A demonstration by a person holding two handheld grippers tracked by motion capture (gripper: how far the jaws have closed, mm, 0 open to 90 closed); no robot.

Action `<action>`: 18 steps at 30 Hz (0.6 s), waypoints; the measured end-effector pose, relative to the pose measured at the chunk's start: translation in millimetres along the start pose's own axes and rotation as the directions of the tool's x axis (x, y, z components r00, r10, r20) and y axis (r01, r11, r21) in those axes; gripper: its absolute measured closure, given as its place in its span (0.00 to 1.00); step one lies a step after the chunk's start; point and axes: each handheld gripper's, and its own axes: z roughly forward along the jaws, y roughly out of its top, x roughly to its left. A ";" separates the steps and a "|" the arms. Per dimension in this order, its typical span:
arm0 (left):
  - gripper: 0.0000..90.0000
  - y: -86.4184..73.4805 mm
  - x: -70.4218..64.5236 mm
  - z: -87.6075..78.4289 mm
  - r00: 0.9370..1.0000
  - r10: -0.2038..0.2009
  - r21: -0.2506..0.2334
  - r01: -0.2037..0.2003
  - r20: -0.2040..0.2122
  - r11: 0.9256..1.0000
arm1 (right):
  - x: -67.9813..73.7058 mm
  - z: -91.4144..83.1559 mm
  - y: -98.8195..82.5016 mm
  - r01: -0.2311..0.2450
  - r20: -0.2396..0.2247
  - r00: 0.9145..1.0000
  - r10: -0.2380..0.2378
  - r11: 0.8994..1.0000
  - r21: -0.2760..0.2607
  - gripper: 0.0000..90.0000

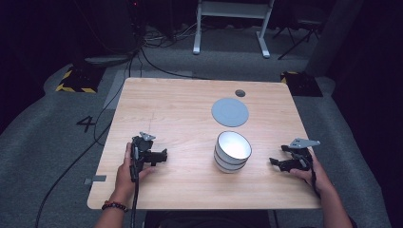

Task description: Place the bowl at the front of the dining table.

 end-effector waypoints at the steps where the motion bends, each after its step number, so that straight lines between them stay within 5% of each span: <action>1: 0.00 0.0 0.0 0.0 1.000 0.000 0.000 0.000 0.000 1.000 | -0.1 0.0 0.0 0.002 -0.001 1.000 -0.002 1.000 0.000 0.17; 18: 0.00 -0.1 0.0 -0.1 1.000 -0.002 0.000 0.002 -0.001 1.000 | -3.1 -0.6 0.8 0.022 -0.030 0.999 -0.022 1.000 0.012 0.17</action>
